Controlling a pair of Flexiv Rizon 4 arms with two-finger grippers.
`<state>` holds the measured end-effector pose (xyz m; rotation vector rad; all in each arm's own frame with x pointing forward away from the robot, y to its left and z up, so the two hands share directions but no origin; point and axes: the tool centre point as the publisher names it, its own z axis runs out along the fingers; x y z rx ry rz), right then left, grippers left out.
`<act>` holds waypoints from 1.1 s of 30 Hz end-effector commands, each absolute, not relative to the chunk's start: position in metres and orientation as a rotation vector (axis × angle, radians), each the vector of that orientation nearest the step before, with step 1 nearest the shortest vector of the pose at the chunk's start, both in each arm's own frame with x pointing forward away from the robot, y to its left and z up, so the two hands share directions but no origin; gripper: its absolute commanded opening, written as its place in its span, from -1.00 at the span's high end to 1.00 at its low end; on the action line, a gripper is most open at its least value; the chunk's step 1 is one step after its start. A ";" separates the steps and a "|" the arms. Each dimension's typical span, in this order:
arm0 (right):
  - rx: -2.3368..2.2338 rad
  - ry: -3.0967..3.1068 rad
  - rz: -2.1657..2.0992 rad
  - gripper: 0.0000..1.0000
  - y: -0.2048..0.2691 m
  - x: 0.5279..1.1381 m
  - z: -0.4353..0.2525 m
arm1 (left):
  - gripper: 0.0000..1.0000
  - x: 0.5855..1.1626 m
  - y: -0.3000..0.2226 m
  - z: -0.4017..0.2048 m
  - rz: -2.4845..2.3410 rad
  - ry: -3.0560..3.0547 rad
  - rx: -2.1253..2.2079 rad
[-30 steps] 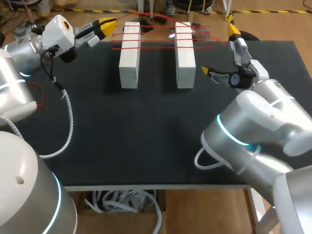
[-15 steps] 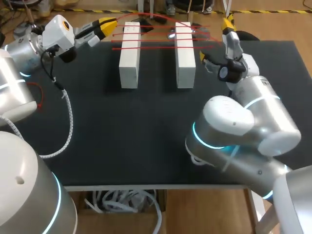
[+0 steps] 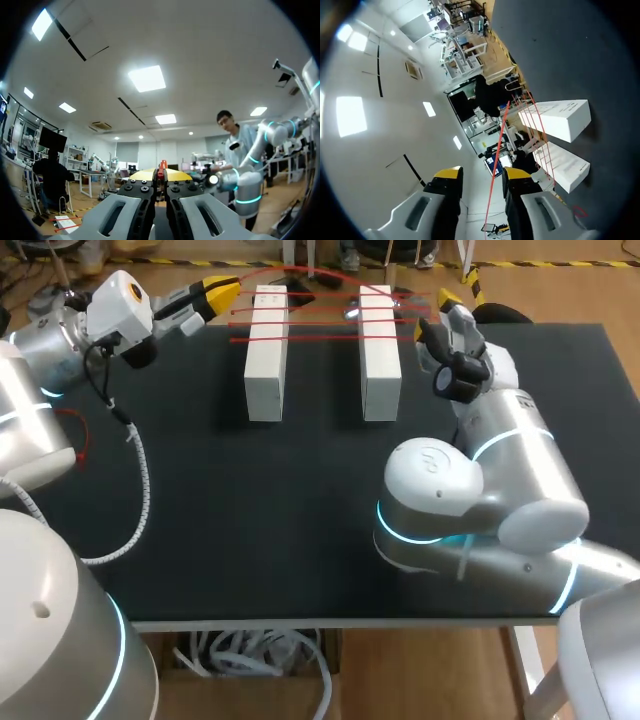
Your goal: Grab the tape and strap the tape.
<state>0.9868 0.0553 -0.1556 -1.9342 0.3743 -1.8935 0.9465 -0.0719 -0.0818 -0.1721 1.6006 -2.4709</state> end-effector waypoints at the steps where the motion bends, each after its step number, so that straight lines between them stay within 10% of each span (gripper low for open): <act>1: -2.011 0.489 -1.905 0.40 0.057 0.988 -0.151 | 1.00 0.947 -0.072 -0.082 -2.472 1.600 -0.170; 33: -2.002 0.505 -1.925 0.47 0.052 0.997 -0.150 | 1.00 0.947 -0.072 -0.082 -2.472 1.600 -0.170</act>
